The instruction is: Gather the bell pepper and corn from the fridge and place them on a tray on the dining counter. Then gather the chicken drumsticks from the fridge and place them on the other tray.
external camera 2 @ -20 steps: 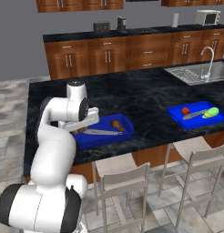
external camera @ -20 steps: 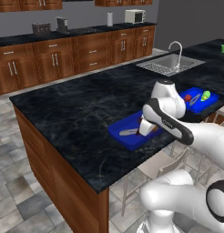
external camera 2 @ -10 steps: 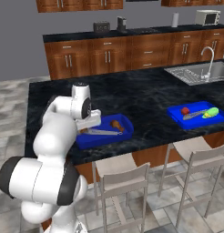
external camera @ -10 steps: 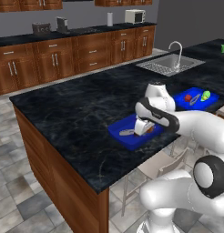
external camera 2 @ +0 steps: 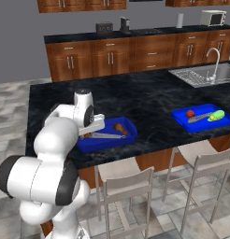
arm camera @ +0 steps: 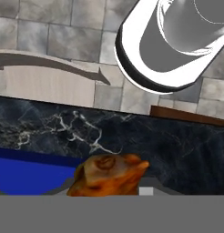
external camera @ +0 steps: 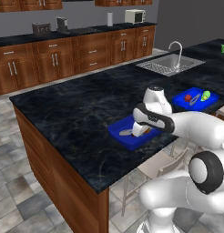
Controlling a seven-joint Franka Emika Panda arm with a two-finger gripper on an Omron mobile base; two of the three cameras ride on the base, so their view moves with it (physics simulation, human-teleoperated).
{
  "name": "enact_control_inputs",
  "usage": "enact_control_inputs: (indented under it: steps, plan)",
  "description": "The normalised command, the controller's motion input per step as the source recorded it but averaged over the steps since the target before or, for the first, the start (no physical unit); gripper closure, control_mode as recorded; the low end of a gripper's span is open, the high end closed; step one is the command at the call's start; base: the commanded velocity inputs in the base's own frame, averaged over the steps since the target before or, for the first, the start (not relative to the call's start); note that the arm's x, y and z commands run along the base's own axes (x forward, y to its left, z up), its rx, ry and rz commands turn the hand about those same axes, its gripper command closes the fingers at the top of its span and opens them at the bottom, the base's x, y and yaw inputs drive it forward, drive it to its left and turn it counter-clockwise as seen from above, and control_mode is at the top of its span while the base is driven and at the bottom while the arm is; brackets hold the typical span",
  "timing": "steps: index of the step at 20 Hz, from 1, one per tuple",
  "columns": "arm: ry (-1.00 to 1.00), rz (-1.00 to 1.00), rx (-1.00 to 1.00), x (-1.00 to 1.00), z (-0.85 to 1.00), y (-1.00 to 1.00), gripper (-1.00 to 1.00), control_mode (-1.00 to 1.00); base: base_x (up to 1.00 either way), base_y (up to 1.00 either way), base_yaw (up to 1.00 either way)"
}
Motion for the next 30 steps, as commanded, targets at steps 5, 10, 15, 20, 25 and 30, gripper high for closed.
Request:
enact_control_inputs:
  steps: [5, 10, 15, 20, 25, 30]
  plan:
    - [-0.01, 0.00, 0.00, 0.26, -0.13, 0.00, 1.00, -1.00, 0.00, 0.00, 0.00]
    - [0.00, 0.00, 0.00, 0.30, -0.26, 0.00, 1.00, -1.00, 0.00, 0.00, 0.00]
    - [0.00, 0.00, 0.00, 0.33, -0.21, 0.00, 1.00, -1.00, 0.00, 0.00, 0.00]
    - [0.00, 0.00, 0.00, 0.34, -0.11, 0.00, 1.00, -1.00, 0.00, 0.00, 0.00]
    - [0.00, 0.00, 0.00, 0.25, -0.10, 0.00, 1.00, -1.00, 0.00, 0.00, 0.00]
    - [0.00, 0.00, 0.00, 0.15, -0.15, 0.00, 1.00, -1.00, 0.00, 0.00, 0.00]
